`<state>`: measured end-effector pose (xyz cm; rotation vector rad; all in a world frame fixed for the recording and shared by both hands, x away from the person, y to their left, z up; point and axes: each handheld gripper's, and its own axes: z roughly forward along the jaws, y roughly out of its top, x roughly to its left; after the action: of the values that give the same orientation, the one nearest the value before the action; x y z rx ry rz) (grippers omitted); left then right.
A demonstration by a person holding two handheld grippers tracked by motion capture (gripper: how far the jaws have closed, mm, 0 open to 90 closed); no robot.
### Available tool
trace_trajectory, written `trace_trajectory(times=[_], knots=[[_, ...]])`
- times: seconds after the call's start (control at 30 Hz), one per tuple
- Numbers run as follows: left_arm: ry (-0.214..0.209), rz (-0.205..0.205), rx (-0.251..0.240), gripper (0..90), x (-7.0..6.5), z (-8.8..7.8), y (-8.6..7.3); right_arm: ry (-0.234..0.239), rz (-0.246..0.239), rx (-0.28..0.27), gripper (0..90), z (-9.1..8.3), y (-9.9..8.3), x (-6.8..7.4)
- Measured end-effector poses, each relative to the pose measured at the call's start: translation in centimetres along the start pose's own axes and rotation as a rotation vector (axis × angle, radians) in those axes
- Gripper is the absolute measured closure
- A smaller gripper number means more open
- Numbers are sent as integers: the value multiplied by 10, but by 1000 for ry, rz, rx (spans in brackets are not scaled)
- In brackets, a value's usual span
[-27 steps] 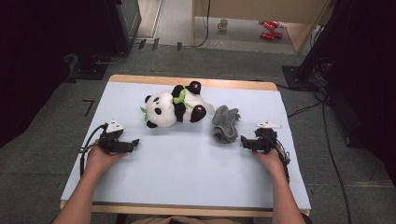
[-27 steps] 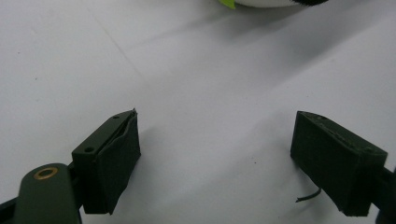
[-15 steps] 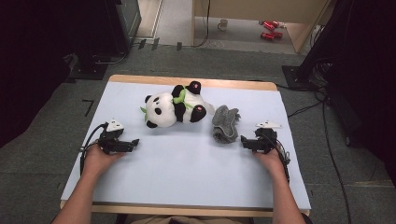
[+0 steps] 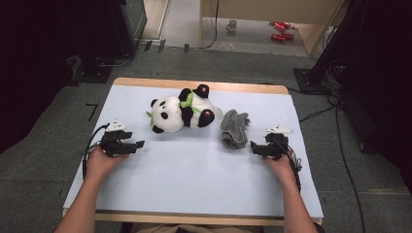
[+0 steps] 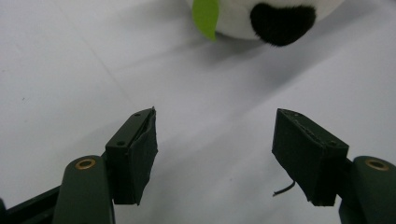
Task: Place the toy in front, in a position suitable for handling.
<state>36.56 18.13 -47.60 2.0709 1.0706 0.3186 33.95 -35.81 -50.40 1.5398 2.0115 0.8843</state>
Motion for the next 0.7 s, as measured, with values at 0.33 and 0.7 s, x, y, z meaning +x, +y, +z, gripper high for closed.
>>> trace_trajectory(times=[0.33, 0.7], knots=[[-41, -4, -10, 339, -6, -5, 14, 0, 0, 0, 86, 0, 0, 0], [-69, 2, -2, 393, -14, -4, 35, 0, 0, 0, 85, 0, 0, 0]])
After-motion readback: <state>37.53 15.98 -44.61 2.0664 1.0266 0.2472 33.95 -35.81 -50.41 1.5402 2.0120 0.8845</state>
